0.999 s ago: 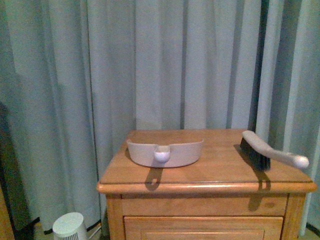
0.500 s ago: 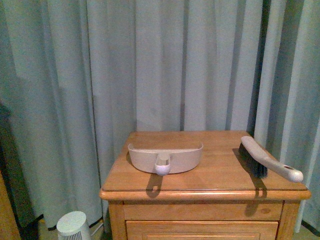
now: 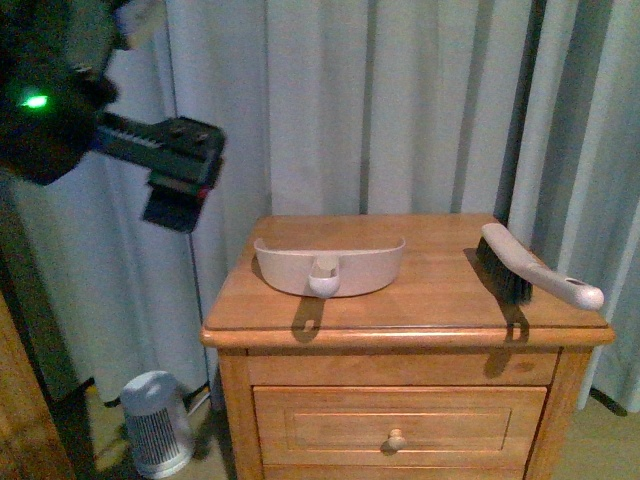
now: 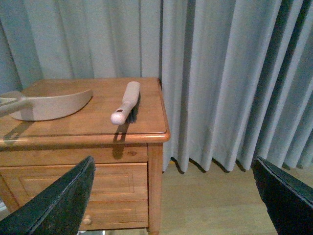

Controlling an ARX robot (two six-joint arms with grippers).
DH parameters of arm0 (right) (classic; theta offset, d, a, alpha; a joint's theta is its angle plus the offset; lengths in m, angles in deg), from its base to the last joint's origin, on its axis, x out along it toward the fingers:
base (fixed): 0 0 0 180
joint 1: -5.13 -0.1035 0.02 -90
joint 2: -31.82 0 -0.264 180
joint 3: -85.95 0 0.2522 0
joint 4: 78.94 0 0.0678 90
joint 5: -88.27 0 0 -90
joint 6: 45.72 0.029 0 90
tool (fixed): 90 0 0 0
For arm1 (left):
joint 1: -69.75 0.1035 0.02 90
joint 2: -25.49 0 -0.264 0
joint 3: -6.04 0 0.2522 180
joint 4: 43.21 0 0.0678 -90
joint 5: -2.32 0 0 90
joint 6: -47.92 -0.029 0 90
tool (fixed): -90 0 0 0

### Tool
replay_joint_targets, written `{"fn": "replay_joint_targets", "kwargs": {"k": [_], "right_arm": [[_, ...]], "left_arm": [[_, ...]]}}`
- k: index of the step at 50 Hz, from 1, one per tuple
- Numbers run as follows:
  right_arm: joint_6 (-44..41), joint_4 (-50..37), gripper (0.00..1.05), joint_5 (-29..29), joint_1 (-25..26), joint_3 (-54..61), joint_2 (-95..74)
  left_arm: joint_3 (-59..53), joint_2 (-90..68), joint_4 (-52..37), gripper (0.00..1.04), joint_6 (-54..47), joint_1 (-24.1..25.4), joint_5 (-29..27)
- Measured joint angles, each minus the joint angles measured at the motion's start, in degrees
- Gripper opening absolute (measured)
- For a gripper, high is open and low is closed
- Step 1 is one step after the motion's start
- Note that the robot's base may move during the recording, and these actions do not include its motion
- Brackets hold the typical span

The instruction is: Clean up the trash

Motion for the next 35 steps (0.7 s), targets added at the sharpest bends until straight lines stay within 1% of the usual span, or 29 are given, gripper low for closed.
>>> {"fn": "replay_joint_targets", "kwargs": {"k": [5,12,17,21,25,35], "right_arm": [[0.0,0.0,0.97,0.0,0.0,0.0,0.0],[0.0,0.0,0.97,0.0,0.0,0.0,0.0],[0.0,0.0,0.97,0.0,0.0,0.0,0.0],[0.0,0.0,0.97,0.0,0.0,0.0,0.0],[0.0,0.0,0.97,0.0,0.0,0.0,0.0],[0.0,0.0,0.97,0.0,0.0,0.0,0.0]], "left_arm": [[12.1,-10.4,5.9,0.97,-0.1,-3.7,-2.7],[24.8,-20.7,13.3,0.97,1.7,-6.6,-5.1],[28.9,-24.2,16.2,0.97,3.3,-7.1,-5.5],[33.6,-28.0,19.9,0.97,6.5,-7.3,-5.5],[38.4,-31.3,23.6,0.97,10.3,-7.5,-4.8],[45.9,-35.8,28.9,0.97,17.2,-7.8,-3.0]]}}
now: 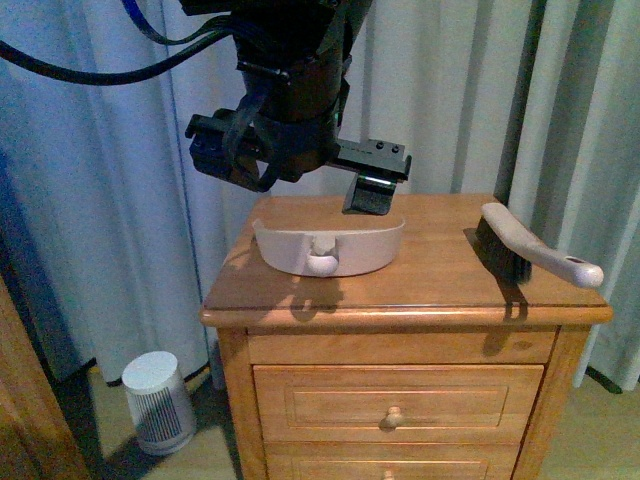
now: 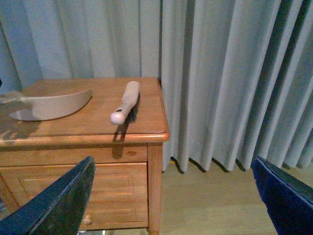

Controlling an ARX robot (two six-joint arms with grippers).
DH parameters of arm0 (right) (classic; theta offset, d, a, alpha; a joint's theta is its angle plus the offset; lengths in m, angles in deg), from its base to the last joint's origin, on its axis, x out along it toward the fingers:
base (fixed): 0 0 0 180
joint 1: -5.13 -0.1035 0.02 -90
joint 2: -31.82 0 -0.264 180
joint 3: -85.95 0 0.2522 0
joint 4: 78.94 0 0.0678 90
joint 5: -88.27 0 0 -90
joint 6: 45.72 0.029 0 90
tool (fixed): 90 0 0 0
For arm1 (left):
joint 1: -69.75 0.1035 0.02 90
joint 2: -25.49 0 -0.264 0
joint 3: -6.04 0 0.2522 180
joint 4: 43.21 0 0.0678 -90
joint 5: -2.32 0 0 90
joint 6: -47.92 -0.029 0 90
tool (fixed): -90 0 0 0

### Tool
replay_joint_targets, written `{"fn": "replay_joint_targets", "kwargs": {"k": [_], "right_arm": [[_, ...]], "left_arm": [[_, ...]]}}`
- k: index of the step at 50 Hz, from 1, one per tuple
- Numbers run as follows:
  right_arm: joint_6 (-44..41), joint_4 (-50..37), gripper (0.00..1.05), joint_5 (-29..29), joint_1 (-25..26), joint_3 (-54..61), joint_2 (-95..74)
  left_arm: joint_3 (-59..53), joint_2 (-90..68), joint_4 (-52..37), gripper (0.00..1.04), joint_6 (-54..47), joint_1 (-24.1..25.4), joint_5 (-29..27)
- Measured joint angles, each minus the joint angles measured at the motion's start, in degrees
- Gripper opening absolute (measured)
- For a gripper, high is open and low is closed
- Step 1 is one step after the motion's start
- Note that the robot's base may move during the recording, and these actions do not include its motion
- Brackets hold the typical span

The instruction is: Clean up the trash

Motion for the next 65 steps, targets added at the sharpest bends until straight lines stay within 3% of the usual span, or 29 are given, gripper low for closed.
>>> {"fn": "replay_joint_targets", "kwargs": {"k": [16,61,65], "right_arm": [[0.0,0.0,0.97,0.0,0.0,0.0,0.0],[0.0,0.0,0.97,0.0,0.0,0.0,0.0],[0.0,0.0,0.97,0.0,0.0,0.0,0.0]], "left_arm": [[6.9,-7.3,4.3,0.97,6.0,-0.6,2.0],[8.8,-12.5,1.7,0.97,4.9,-0.1,2.5],[8.3,-12.5,1.4,0.83,4.7,0.2,2.4]]}}
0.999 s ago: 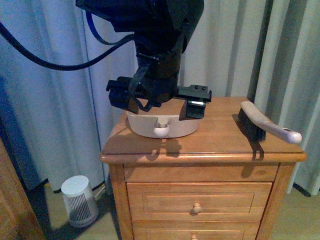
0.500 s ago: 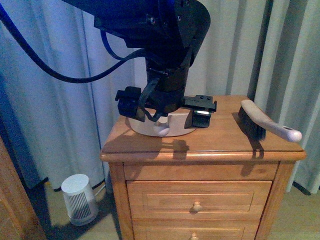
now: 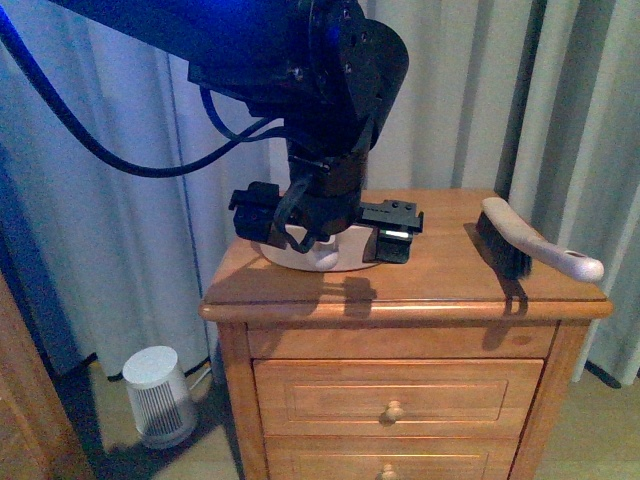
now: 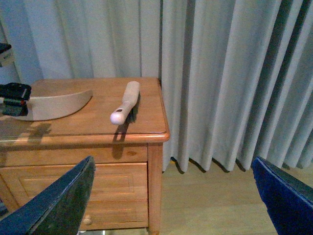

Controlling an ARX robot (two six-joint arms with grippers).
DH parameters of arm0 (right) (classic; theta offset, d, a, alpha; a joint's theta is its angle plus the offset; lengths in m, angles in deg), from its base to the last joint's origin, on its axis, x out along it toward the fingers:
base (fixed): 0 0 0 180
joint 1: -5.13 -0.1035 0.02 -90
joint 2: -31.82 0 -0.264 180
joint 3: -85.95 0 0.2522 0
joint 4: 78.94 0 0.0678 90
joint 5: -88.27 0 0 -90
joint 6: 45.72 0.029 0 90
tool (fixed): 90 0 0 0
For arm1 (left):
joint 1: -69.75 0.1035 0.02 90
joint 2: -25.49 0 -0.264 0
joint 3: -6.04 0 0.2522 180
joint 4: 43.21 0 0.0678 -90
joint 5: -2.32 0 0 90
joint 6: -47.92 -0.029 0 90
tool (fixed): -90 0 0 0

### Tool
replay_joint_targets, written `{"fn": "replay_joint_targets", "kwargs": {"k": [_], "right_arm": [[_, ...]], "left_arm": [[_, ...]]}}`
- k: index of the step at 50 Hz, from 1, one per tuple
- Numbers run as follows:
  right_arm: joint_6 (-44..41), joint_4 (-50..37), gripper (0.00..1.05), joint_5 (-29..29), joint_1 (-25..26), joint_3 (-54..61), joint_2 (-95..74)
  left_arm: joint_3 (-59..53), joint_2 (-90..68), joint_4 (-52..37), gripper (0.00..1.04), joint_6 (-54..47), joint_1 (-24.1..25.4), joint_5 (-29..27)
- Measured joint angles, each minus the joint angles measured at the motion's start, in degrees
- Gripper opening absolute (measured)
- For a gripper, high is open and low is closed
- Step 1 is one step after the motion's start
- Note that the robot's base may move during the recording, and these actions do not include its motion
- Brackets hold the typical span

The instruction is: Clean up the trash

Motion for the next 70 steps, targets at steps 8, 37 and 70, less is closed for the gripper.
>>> {"fn": "replay_joint_targets", "kwargs": {"k": [8,37,70], "right_arm": [[0.0,0.0,0.97,0.0,0.0,0.0,0.0],[0.0,0.0,0.97,0.0,0.0,0.0,0.0],[0.0,0.0,0.97,0.0,0.0,0.0,0.0]], "left_arm": [[-1.9,0.0,-0.7,0.55,-0.1,0.1,0.2],[-8.7,3.4,-7.5,0.26,-1.5,0.1,0.2],[-48.6,51.1,-45.7,0.26,-20.2,3.8,7.8]]}}
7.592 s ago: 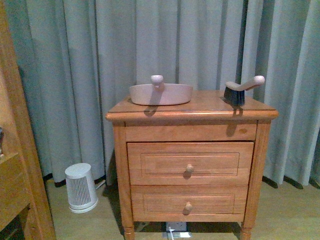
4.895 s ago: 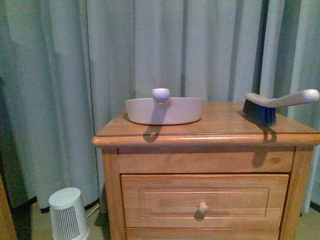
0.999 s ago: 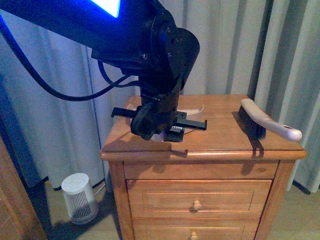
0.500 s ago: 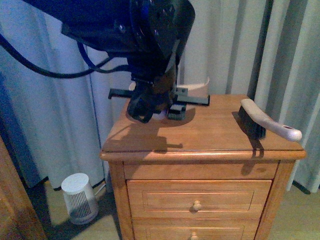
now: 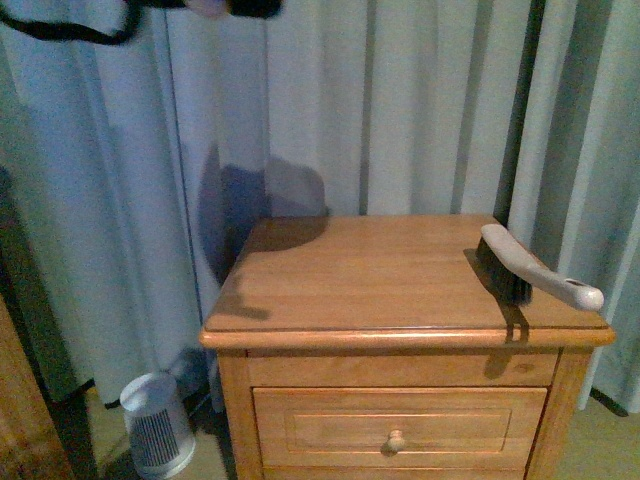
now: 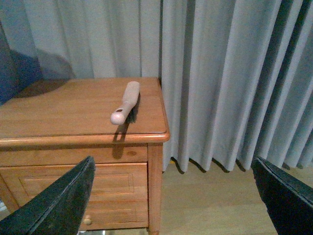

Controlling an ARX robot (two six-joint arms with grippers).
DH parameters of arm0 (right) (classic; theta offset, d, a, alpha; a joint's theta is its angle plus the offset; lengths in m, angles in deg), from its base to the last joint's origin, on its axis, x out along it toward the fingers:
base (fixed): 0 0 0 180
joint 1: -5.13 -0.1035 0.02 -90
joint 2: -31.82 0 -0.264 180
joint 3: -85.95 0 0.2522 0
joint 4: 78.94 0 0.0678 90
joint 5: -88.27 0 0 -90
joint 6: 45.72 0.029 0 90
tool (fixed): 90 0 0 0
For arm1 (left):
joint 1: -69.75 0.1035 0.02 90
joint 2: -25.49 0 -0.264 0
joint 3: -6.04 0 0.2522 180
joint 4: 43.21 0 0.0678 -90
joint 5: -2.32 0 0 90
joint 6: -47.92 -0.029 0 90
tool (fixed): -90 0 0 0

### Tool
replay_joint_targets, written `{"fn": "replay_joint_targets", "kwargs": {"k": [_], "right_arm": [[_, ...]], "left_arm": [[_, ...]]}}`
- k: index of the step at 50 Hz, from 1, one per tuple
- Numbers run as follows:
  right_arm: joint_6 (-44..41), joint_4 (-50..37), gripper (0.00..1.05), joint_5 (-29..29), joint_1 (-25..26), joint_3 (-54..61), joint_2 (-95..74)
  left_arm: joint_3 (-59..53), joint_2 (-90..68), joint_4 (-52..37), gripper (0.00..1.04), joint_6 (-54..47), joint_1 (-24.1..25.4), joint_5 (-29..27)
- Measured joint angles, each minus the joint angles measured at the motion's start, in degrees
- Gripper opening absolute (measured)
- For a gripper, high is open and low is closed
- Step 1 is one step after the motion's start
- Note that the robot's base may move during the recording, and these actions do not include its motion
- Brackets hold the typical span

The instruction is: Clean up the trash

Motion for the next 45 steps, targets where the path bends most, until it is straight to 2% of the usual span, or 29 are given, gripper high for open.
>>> {"fn": "replay_joint_targets", "kwargs": {"k": [10,23,36,45], "right_arm": [[0.0,0.0,0.97,0.0,0.0,0.0,0.0],[0.0,0.0,0.97,0.0,0.0,0.0,0.0],[0.0,0.0,0.97,0.0,0.0,0.0,0.0],[0.0,0.0,0.97,0.0,0.0,0.0,0.0]], "left_arm": [[-14.7,19.1,-2.8,0.26,-4.6,6.4,5.5],[-31.4,47.6,5.2,0.26,-5.1,24.2,21.7],[-38.7,60.8,11.0,0.26,-4.0,37.1,33.8],[-42.0,64.4,12.5,0.26,-3.1,42.5,37.1]]}}
